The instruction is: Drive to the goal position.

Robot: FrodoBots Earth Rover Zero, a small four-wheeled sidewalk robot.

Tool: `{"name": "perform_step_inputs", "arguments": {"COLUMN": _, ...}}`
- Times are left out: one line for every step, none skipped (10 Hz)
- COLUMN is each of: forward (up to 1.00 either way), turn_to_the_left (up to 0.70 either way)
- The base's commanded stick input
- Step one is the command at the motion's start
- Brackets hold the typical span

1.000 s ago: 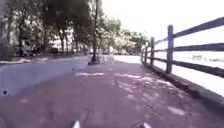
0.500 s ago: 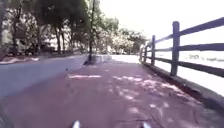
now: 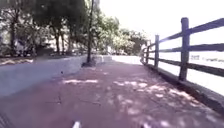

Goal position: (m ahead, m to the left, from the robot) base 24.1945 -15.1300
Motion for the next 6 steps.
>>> {"name": "perform_step_inputs", "arguments": {"forward": 0.7, "turn_to_the_left": 0.0}}
{"name": "perform_step_inputs", "arguments": {"forward": 0.7, "turn_to_the_left": 0.0}}
{"name": "perform_step_inputs", "arguments": {"forward": 0.7, "turn_to_the_left": 0.0}}
{"name": "perform_step_inputs", "arguments": {"forward": 0.7, "turn_to_the_left": 0.0}}
{"name": "perform_step_inputs", "arguments": {"forward": 0.7, "turn_to_the_left": -0.19}}
{"name": "perform_step_inputs", "arguments": {"forward": 0.7, "turn_to_the_left": -0.35}}
